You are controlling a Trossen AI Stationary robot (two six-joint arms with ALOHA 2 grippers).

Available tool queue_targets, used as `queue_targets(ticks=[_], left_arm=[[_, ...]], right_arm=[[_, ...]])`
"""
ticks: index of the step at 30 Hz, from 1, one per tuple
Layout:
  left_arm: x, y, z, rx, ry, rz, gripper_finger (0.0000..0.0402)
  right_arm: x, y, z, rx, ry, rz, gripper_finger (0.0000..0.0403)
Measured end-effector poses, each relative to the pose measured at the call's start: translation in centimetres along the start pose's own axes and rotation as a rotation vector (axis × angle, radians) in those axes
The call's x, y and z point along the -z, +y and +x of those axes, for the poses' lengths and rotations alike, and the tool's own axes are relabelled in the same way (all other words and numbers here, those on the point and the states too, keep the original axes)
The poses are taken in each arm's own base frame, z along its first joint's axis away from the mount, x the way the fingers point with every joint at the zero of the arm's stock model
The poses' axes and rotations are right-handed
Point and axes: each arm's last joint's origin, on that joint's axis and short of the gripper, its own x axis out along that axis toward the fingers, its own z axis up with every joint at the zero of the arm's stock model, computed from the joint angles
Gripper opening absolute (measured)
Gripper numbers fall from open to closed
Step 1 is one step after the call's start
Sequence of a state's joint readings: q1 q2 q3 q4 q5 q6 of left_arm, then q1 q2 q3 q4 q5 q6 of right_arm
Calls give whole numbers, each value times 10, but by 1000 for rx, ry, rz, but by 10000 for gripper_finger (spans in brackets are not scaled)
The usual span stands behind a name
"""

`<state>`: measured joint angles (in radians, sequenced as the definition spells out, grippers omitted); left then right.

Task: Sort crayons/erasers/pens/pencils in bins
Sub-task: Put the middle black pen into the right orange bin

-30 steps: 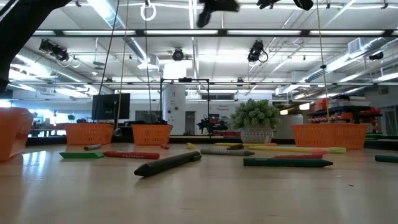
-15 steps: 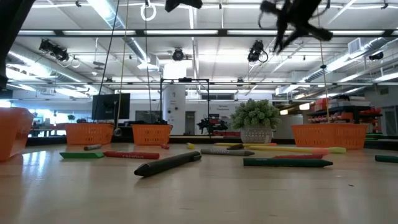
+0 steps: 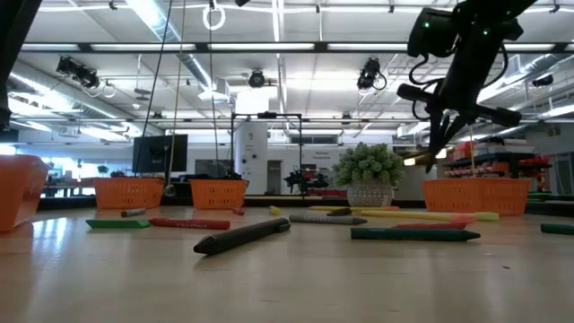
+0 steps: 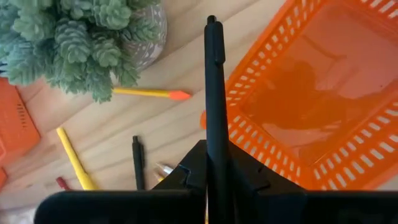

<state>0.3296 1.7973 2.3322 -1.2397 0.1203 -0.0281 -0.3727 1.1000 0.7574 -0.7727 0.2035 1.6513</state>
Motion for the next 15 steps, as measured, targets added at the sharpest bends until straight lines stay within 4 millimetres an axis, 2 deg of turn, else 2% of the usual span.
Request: queue_targets(ticks=[7, 15], left_arm=[[1, 0, 0, -1, 6, 13, 48], [1, 2, 0, -8, 7, 10, 48]], right_arm=[[4, 1, -6, 7, -12, -44, 39], [14, -18, -12, 185, 7, -78, 39]])
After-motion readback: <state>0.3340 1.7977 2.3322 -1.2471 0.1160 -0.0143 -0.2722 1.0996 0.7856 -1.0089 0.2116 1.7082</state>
